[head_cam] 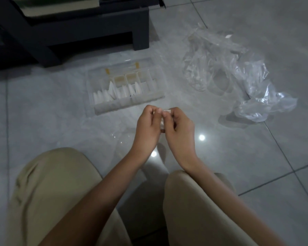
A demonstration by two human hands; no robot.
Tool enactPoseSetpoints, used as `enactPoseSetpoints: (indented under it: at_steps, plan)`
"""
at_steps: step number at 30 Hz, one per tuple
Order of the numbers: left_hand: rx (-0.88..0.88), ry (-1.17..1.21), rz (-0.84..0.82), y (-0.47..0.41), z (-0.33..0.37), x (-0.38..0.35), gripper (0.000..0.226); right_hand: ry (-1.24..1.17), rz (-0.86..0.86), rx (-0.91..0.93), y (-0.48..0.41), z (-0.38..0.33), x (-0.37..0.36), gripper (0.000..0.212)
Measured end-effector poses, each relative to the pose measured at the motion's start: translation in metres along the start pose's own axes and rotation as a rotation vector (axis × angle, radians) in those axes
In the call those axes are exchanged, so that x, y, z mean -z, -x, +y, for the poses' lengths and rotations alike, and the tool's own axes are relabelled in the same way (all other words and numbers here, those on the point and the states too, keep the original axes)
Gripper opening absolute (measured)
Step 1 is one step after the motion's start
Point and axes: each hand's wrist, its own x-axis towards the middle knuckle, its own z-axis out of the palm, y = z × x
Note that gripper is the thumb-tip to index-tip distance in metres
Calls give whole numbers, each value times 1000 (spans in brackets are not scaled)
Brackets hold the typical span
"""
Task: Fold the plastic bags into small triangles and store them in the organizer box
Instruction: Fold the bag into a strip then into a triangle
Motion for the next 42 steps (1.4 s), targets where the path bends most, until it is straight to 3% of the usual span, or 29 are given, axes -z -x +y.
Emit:
enactPoseSetpoints:
  at_steps: [4, 10, 25, 27, 31, 36, 39, 42]
  plan:
    - [-97, -118, 33, -3, 1, 3, 17, -135, -23, -75, -6, -7, -7, 19]
    - [-211, -85, 84, -11, 9, 8, 15, -462, -86, -237, -16, -14, -10, 19]
    - [-280, -272, 304, -30, 1, 45, 15, -419, -268, -300, -47, -25, -22, 24]
    - [-277, -277, 356, -36, -1, 53, 14, -326, -203, -245, -67, -22, -23, 26]
    - [-231, -267, 398, -46, -8, 65, 15, 83, -46, -26, -108, -16, -28, 21]
    - [-232, -297, 328, -42, -11, 55, 15, 496, -86, 164, -129, -17, -47, 18]
    - [-241, -293, 293, -41, -12, 53, 19, 703, -139, 179, -132, -12, -57, 21]
    - [-246, -285, 285, -40, -10, 53, 16, 726, -124, 115, -132, -4, -58, 18]
